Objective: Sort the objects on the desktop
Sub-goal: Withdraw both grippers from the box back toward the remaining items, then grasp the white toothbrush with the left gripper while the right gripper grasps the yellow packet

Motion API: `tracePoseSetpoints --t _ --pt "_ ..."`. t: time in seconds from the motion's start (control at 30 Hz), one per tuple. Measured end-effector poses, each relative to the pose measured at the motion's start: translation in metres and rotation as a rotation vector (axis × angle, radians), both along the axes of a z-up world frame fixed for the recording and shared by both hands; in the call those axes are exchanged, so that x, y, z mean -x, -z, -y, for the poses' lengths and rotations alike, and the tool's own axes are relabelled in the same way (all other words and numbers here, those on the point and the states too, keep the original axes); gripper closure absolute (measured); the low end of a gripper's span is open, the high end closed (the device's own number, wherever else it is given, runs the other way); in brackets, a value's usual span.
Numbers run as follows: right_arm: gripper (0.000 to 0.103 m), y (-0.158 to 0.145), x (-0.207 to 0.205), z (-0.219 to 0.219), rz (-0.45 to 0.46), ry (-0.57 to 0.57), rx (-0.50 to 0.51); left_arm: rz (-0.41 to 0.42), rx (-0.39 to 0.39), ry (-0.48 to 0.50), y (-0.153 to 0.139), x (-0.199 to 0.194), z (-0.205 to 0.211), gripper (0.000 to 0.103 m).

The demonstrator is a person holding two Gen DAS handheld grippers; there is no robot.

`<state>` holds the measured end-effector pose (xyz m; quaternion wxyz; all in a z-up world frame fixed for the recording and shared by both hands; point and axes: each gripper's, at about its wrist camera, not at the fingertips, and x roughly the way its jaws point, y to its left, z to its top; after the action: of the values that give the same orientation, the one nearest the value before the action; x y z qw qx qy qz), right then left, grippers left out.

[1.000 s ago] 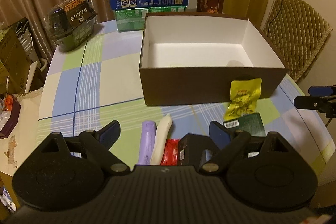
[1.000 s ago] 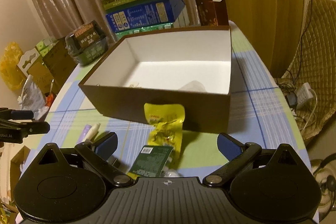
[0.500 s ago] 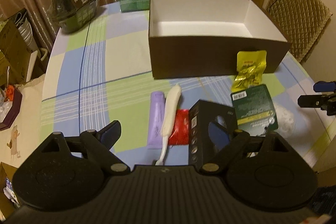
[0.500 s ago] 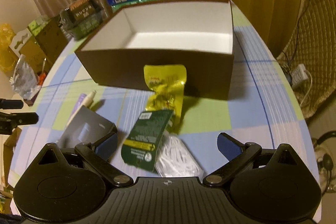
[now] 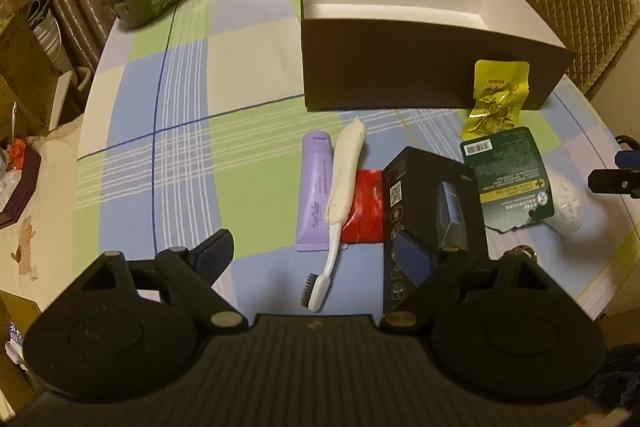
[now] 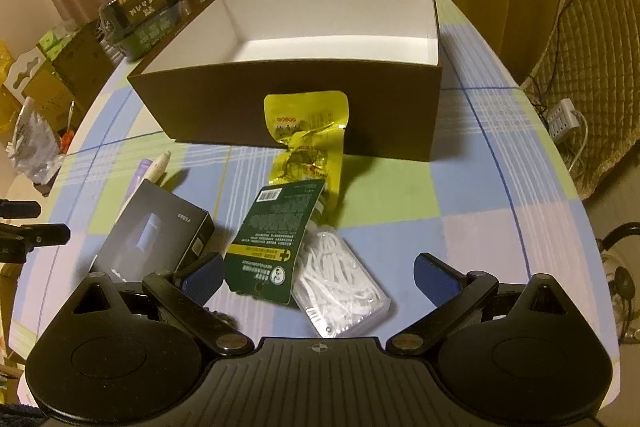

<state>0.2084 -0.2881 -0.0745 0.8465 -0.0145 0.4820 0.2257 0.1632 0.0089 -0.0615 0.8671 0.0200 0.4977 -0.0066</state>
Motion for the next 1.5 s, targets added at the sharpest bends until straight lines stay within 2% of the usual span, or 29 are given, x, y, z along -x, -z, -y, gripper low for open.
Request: tracePoseSetpoints --t 0.23,0.3,0.47,0.6,0.7,0.83,0.97,1.3,1.37,1.5 --pt "0.004 0.005 0.002 -0.002 -0.019 0.021 0.007 -0.018 0.025 0.021 0.016 -0.007 -0.009 0.024" --pt "0.004 0.007 0.002 -0.001 -0.023 0.03 0.007 -0.021 0.04 0.032 0.021 -0.011 -0.011 0.034" --pt "0.004 0.01 0.0 0.001 -0.034 0.058 0.007 -0.022 0.06 0.078 0.034 -0.022 -0.008 0.039" --pt "0.004 0.013 -0.002 0.002 -0.042 0.082 0.005 -0.03 0.081 0.107 0.046 -0.031 -0.007 0.056" --pt "0.004 0.014 -0.003 0.004 -0.047 0.099 0.006 -0.042 0.092 0.125 0.054 -0.038 -0.007 0.064" --pt "0.004 0.015 -0.005 0.007 -0.053 0.12 0.01 -0.056 0.109 0.154 0.061 -0.047 -0.008 0.069" --pt "0.004 0.017 -0.006 0.007 -0.059 0.133 0.013 -0.066 0.132 0.17 0.064 -0.053 -0.01 0.08" --pt "0.004 0.021 -0.006 0.009 -0.07 0.154 0.018 -0.084 0.135 0.194 0.073 -0.061 -0.005 0.08" --pt "0.004 0.021 -0.007 0.01 -0.071 0.155 0.019 -0.083 0.139 0.188 0.073 -0.062 -0.005 0.088" --pt "0.004 0.022 -0.008 0.01 -0.071 0.154 0.017 -0.079 0.147 0.178 0.073 -0.061 -0.005 0.088"
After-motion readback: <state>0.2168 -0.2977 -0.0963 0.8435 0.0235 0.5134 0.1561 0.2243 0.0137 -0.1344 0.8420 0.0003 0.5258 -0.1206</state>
